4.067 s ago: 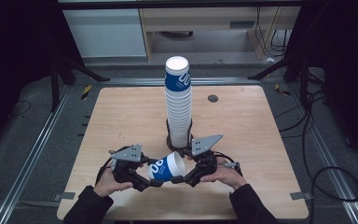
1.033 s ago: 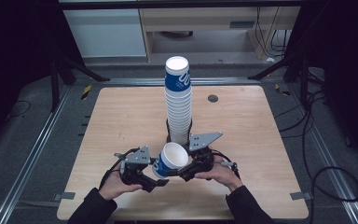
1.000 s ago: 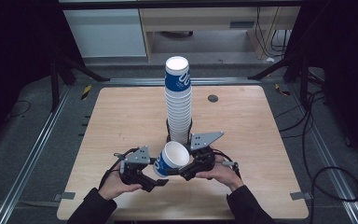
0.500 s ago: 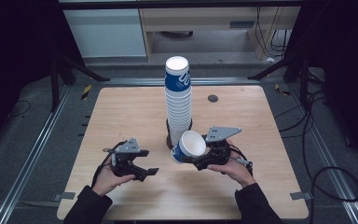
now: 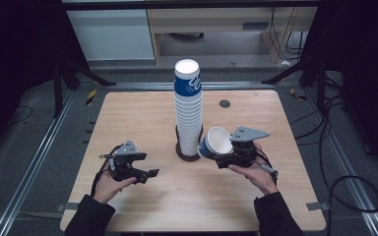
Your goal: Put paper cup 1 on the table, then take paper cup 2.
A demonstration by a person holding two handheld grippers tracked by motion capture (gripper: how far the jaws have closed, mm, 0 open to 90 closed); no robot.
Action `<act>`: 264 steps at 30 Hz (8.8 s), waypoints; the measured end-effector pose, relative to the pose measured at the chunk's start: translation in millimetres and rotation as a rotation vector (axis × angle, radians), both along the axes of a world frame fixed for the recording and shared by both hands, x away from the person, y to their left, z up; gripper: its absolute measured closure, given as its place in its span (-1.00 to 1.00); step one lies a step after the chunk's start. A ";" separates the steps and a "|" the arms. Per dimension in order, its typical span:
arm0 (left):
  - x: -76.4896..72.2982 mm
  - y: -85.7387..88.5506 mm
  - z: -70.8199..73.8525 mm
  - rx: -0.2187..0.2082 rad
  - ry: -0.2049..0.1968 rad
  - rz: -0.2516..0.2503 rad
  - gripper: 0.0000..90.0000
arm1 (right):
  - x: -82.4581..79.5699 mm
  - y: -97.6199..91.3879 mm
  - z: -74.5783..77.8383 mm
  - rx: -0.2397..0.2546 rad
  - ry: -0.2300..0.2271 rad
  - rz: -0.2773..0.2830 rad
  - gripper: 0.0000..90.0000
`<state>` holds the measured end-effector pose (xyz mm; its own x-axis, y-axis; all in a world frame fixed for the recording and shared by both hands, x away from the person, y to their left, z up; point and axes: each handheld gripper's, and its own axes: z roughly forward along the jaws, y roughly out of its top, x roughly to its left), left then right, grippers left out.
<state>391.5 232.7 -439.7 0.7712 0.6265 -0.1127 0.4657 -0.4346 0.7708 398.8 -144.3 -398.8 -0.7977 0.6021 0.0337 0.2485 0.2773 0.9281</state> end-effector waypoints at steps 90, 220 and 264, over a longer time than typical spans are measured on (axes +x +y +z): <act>0.4 15.6 6.7 0.022 -0.035 0.082 -0.70 | 70.9 -70.4 -25.6 -0.253 0.150 -0.551 -0.90; 1.7 11.0 -2.0 0.024 -0.016 0.065 -0.70 | 65.2 87.6 147.9 0.137 -0.209 -0.178 -0.56; -2.6 12.1 6.0 0.013 -0.040 0.062 -0.70 | 10.2 17.9 176.7 0.126 -0.322 -0.215 -0.55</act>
